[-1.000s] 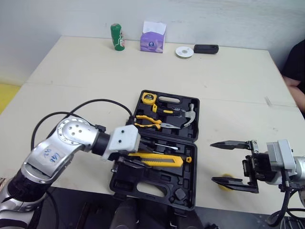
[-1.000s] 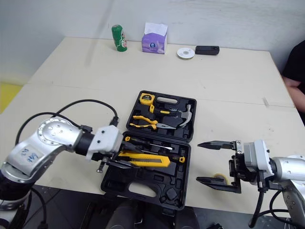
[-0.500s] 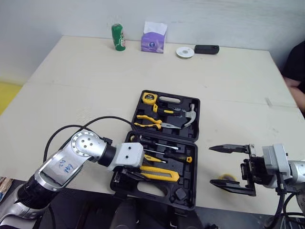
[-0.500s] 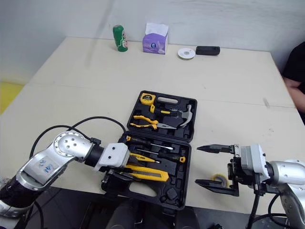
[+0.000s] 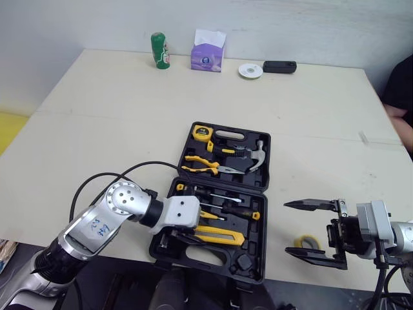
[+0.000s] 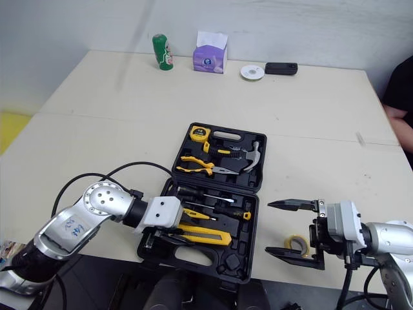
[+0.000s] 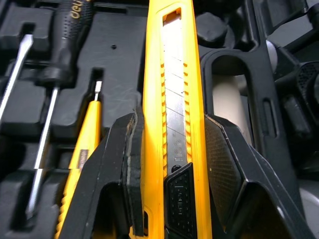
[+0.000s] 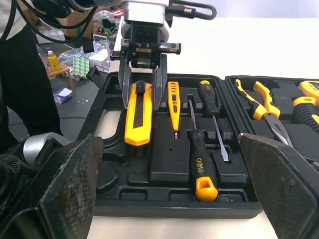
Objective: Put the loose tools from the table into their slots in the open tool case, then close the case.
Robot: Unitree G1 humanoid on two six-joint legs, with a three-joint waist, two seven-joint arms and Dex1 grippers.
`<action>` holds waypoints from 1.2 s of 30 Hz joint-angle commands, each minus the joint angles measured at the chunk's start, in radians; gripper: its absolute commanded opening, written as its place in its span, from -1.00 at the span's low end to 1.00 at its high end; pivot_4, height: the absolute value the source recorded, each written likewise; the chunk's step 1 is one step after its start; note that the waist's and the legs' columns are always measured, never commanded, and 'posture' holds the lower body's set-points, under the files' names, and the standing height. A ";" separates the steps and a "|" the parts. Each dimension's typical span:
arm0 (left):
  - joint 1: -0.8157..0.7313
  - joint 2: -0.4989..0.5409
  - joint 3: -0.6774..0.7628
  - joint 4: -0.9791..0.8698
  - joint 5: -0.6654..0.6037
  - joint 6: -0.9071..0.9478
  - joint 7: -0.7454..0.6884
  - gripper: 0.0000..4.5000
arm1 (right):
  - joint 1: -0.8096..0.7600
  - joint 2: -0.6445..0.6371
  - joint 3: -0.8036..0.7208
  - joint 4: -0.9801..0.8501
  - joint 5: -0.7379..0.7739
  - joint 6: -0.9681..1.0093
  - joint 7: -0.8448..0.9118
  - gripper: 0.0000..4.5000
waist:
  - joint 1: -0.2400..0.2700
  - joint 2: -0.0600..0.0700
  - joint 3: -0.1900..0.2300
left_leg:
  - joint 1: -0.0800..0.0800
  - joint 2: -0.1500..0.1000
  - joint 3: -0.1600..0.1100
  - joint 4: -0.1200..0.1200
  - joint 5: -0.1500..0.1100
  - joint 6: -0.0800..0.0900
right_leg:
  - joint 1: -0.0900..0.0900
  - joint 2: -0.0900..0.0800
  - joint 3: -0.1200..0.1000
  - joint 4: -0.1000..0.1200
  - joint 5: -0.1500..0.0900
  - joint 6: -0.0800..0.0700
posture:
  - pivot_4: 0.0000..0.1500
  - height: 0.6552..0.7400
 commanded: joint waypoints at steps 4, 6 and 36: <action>0.034 0.027 -0.019 -0.024 0.049 -0.028 -0.005 -0.44 | 0.003 0.009 -0.016 0.002 0.003 -0.022 0.001 1.00 | -0.001 0.000 0.000 | 0.000 0.000 0.000 0.000 0.000 0.000 | 0.000 0.000 0.000 0.000 0.000 0.000 | 1.00 1.00; 0.041 0.027 -0.023 -0.022 0.062 -0.035 0.007 -0.44 | -0.006 0.006 -0.019 0.018 -0.002 -0.027 0.003 1.00 | -0.001 0.000 0.000 | 0.001 0.000 0.000 0.000 0.000 0.000 | 0.000 0.000 0.001 0.001 0.000 0.000 | 1.00 1.00; 0.044 -0.011 0.009 -0.005 0.083 -0.143 0.033 0.74 | -0.034 -0.014 -0.016 0.052 -0.010 -0.020 0.037 1.00 | -0.001 0.000 -0.001 | 0.002 0.000 0.001 0.003 0.000 0.000 | 0.001 -0.001 0.001 0.004 0.000 0.000 | 1.00 1.00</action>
